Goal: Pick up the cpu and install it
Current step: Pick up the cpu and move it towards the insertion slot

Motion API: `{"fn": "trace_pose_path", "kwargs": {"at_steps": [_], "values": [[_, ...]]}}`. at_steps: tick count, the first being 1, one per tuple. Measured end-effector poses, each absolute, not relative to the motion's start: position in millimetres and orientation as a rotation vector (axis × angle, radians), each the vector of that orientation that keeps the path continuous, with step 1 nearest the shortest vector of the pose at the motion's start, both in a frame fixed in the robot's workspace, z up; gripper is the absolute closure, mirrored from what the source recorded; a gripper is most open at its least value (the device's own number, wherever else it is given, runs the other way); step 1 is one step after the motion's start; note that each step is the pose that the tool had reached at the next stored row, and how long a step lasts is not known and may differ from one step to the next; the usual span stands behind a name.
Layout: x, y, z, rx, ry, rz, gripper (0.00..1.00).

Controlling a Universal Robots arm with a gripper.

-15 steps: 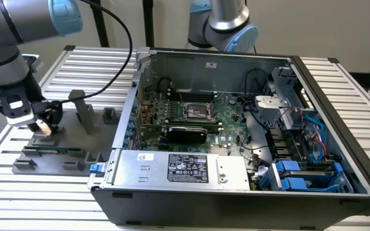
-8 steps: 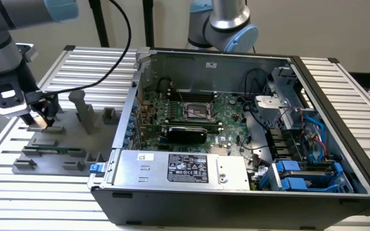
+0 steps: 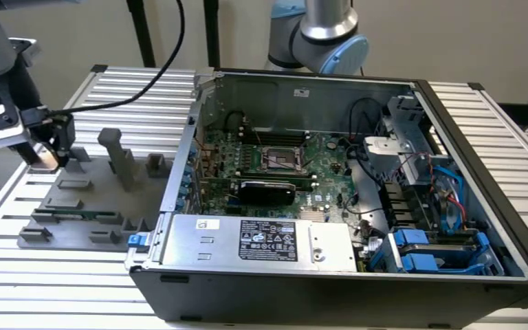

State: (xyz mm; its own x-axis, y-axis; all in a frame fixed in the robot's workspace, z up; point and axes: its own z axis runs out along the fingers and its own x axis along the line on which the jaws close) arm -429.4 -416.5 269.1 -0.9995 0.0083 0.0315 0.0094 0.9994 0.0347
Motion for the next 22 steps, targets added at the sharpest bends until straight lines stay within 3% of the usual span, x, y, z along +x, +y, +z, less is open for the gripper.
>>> {"fn": "trace_pose_path", "kwargs": {"at_steps": [22], "values": [[-376, -410, 369, -0.014, -3.11, -0.054, 0.46]]}}
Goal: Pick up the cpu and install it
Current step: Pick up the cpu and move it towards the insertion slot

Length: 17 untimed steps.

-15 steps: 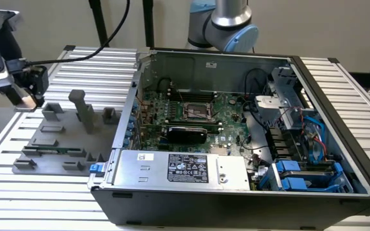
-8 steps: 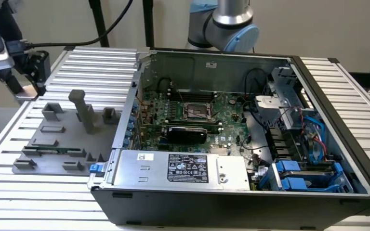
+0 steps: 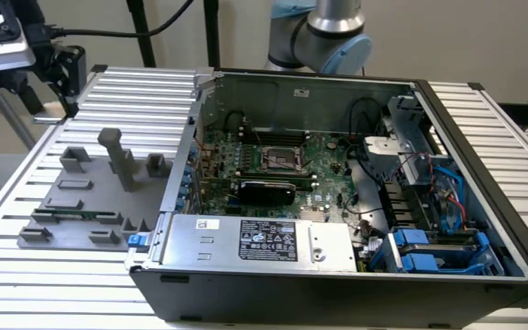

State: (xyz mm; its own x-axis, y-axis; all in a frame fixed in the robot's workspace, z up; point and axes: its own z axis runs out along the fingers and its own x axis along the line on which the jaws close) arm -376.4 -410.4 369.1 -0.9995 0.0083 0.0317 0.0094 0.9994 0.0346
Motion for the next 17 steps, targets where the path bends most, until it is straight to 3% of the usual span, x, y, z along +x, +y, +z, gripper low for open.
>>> {"fn": "trace_pose_path", "kwargs": {"at_steps": [17], "values": [[-299, -410, 403, -0.013, -3.109, -0.08, 0.46]]}}
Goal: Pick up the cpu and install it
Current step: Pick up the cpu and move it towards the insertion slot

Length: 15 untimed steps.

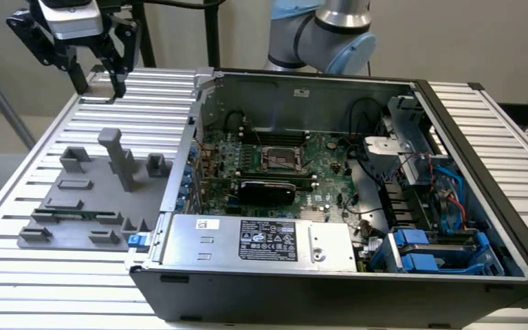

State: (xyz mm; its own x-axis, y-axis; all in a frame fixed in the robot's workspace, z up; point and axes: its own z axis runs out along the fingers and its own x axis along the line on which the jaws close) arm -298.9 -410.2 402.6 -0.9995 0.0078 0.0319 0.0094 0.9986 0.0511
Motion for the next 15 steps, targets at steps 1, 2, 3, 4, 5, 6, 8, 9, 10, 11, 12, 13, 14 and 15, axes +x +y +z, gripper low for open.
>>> {"fn": "trace_pose_path", "kwargs": {"at_steps": [1, 2, 3, 4, 5, 6, 8, 9, 10, 11, 12, 13, 14, 15], "values": [[-294, -410, 403, -0.013, -3.109, -0.083, 0.46], [-290, -410, 403, -0.013, -3.109, -0.086, 0.46], [-285, -410, 404, -0.013, -3.109, -0.09, 0.46], [-281, -410, 404, -0.013, -3.108, -0.093, 0.46], [-276, -410, 404, -0.013, -3.108, -0.097, 0.46], [-272, -410, 404, -0.013, -3.108, -0.101, 0.46], [-262, -410, 404, -0.013, -3.108, -0.11, 0.46], [-258, -410, 404, -0.013, -3.108, -0.115, 0.46], [-253, -410, 404, -0.013, -3.107, -0.119, 0.46], [-249, -410, 404, -0.013, -3.107, -0.123, 0.46], [-244, -410, 404, -0.012, -3.107, -0.126, 0.46], [-240, -410, 404, -0.013, -3.107, -0.13, 0.46], [-235, -410, 404, -0.013, -3.107, -0.133, 0.46], [-231, -410, 404, -0.013, -3.107, -0.137, 0.46]]}}
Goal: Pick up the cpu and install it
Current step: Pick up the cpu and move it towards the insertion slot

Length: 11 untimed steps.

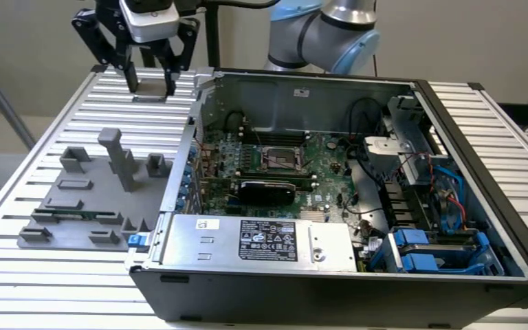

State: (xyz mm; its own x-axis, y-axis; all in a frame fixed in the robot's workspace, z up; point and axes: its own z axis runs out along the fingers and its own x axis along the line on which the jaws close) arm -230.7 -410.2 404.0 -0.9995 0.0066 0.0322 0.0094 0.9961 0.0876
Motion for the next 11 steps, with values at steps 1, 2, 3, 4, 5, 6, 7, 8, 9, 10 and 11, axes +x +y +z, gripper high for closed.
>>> {"fn": "trace_pose_path", "kwargs": {"at_steps": [1, 2, 3, 4, 5, 6, 7, 8, 9, 10, 11], "values": [[-226, -410, 404, -0.012, -3.107, -0.14, 0.46], [-222, -410, 404, -0.012, -3.106, -0.143, 0.46], [-217, -410, 404, -0.012, -3.106, -0.146, 0.46], [-213, -410, 404, -0.012, -3.106, -0.148, 0.46], [-208, -410, 404, -0.012, -3.106, -0.151, 0.46], [-203, -410, 404, -0.012, -3.106, -0.152, 0.46], [-199, -410, 404, -0.012, -3.106, -0.153, 0.46], [-195, -410, 403, -0.012, -3.106, -0.154, 0.46], [-190, -410, 403, -0.012, -3.106, -0.155, 0.46], [-185, -410, 403, -0.012, -3.106, -0.155, 0.46], [-181, -410, 402, -0.012, -3.105, -0.156, 0.46]]}}
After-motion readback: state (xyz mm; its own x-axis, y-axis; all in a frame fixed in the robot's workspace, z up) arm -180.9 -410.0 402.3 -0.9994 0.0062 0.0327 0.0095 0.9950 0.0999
